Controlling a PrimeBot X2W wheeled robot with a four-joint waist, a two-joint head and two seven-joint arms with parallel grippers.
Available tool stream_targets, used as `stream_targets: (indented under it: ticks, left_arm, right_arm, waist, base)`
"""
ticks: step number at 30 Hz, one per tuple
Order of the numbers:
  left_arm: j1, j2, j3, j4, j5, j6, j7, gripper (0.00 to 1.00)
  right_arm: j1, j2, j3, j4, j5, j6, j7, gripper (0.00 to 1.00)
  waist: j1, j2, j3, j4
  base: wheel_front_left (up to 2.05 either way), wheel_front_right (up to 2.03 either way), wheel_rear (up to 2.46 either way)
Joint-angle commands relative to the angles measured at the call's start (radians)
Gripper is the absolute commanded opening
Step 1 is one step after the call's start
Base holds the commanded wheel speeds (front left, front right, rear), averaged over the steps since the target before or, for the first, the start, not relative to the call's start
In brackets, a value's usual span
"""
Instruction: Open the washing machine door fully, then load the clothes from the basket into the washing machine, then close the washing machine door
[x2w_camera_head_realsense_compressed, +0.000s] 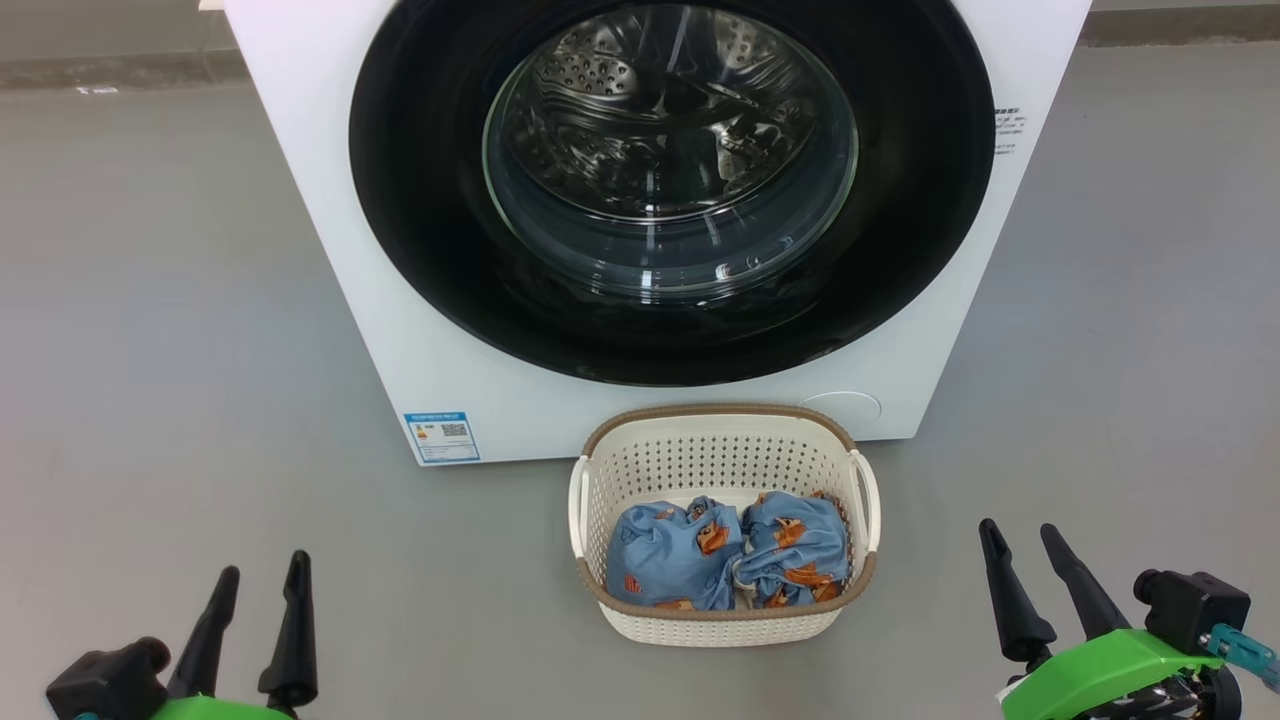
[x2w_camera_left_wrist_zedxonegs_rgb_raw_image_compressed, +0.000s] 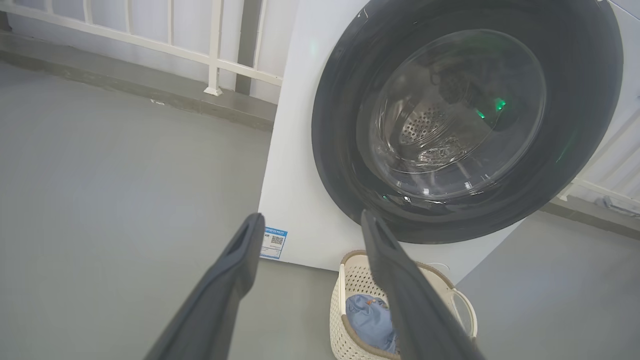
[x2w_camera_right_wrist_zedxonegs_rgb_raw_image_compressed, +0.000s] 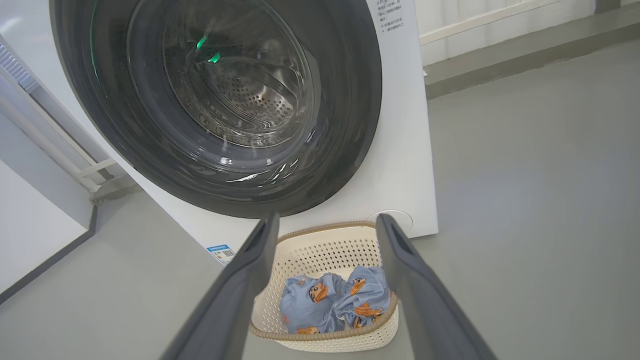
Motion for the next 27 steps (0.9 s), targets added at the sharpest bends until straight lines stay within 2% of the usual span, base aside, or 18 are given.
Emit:
stream_targets:
  ticks: [1, 23, 27]
  left_arm:
    - [-0.023, 0.026, 0.027, -0.032, 0.030, -0.002, -0.016, 1.00]
    - [-0.018, 0.055, 0.022, -0.023, 0.263, -0.003, -0.084, 1.00]
    - [-0.020, 0.051, 0.026, -0.013, 0.258, -0.003, -0.084, 1.00]
  right_arm:
    - [-0.040, -0.013, 0.019, -0.029, -0.030, 0.001, -0.015, 1.00]
    - [-0.014, -0.015, -0.031, -0.055, -0.301, 0.002, -0.082, 1.00]
    - [-0.008, -0.011, -0.037, -0.059, -0.305, 0.002, -0.082, 1.00]
  waist:
    - [-0.0001, 0.0000, 0.000, -0.001]
    - [-0.0001, 0.0000, -0.010, -0.010]
    - [-0.0001, 0.0000, -0.010, -0.011]
  base:
    - [0.00, 0.00, 0.00]
    - [0.00, 0.00, 0.00]
    - [0.00, 0.00, 0.00]
